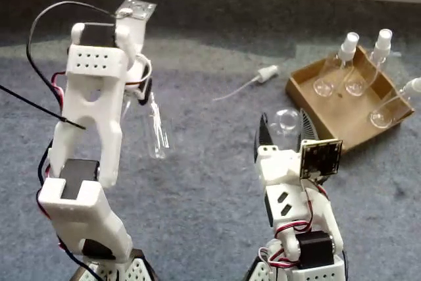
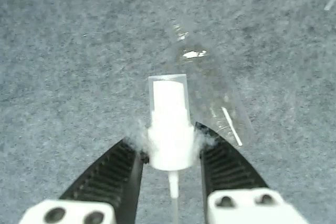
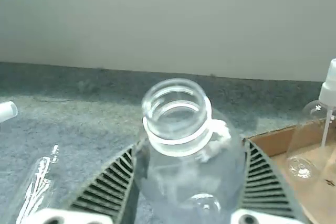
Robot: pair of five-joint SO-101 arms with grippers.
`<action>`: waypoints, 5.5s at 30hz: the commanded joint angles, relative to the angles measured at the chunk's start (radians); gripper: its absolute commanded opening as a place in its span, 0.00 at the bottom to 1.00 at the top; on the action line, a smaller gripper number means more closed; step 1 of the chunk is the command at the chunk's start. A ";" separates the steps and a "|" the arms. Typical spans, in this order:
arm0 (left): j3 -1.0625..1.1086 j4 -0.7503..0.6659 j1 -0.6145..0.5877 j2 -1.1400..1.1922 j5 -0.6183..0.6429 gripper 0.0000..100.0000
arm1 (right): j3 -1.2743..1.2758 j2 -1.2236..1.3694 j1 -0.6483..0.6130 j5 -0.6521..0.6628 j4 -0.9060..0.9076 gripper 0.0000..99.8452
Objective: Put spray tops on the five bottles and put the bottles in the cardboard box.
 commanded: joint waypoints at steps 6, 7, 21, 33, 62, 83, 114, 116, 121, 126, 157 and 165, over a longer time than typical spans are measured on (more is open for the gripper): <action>0.202 -0.066 -0.180 -0.054 -0.138 0.00 | -0.022 -0.001 -0.018 -0.003 -0.054 0.21; 0.239 -0.110 -0.199 -0.054 -0.146 0.00 | -0.033 -0.001 -0.018 -0.002 -0.056 0.21; 0.570 -0.470 -0.257 -0.054 -0.150 0.01 | -0.360 0.412 -0.019 -0.005 -0.054 0.21; 0.702 -0.646 -0.257 -0.054 -0.150 0.01 | -0.125 0.575 -0.183 -0.005 -0.248 0.21; 0.668 -0.799 -0.245 -0.004 -0.146 0.13 | 0.196 0.573 -0.186 -0.005 -0.570 0.21; 0.450 -0.594 -0.229 0.134 -0.146 0.03 | 0.199 0.573 -0.186 -0.002 -0.570 0.21; 0.444 -0.549 0.236 -0.704 0.213 0.03 | 0.202 0.573 -0.186 -0.002 -0.570 0.21; 0.483 -0.611 0.277 -0.727 0.241 0.03 | 0.202 0.573 -0.188 -0.002 -0.570 0.21; 0.582 -0.812 0.355 -0.812 0.261 0.03 | 0.202 0.573 -0.188 -0.003 -0.570 0.21; 0.702 -0.990 0.423 -0.958 0.259 0.03 | 0.203 0.573 -0.188 -0.005 -0.570 0.21; 1.412 -1.909 0.650 -1.339 0.261 0.01 | 0.203 0.573 -0.271 -0.146 -0.570 0.21; 1.451 -1.939 0.651 -1.339 0.261 0.01 | 0.203 0.573 -0.275 -0.146 -0.567 0.21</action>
